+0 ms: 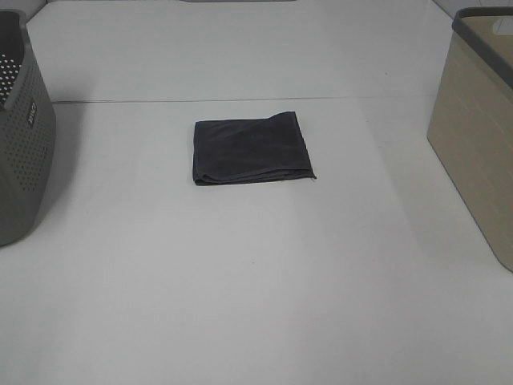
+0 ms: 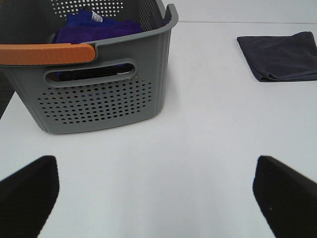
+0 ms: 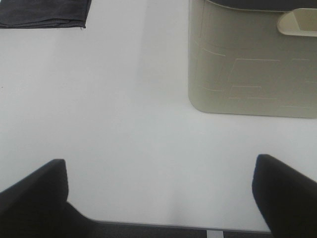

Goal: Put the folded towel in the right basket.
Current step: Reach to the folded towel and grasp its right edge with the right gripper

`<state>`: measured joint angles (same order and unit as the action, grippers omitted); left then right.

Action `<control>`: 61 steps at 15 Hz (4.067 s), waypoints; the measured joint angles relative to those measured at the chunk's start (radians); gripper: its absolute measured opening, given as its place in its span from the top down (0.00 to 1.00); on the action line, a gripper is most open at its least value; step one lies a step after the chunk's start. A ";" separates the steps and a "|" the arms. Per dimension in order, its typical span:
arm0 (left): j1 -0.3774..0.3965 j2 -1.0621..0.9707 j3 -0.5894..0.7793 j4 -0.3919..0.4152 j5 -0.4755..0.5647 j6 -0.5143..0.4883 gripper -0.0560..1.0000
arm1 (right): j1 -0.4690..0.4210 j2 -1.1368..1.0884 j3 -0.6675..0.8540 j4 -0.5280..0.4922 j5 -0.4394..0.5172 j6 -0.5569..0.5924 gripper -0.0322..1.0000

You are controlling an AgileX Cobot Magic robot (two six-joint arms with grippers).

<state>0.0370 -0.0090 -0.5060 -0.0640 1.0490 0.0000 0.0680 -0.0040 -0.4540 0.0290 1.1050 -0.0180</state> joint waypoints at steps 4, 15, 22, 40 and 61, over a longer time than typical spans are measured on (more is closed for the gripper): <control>0.000 0.000 0.000 0.000 0.000 0.000 0.01 | 0.000 0.000 0.000 0.000 0.000 0.000 0.03; 0.000 0.000 0.000 0.000 0.000 0.000 0.01 | 0.000 0.000 0.000 0.000 0.000 0.000 0.03; 0.000 0.000 0.000 0.000 0.000 0.000 0.01 | 0.000 0.000 0.000 0.000 0.000 0.000 0.03; 0.000 0.000 0.000 0.000 0.000 0.000 0.01 | 0.061 1.455 -1.247 0.201 0.113 -0.022 0.03; 0.000 0.000 0.000 0.000 0.000 0.000 0.01 | 0.093 2.664 -1.945 0.479 0.038 -0.088 0.05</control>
<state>0.0370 -0.0090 -0.5060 -0.0640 1.0490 0.0000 0.1610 2.6600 -2.3990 0.5080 1.1430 -0.1060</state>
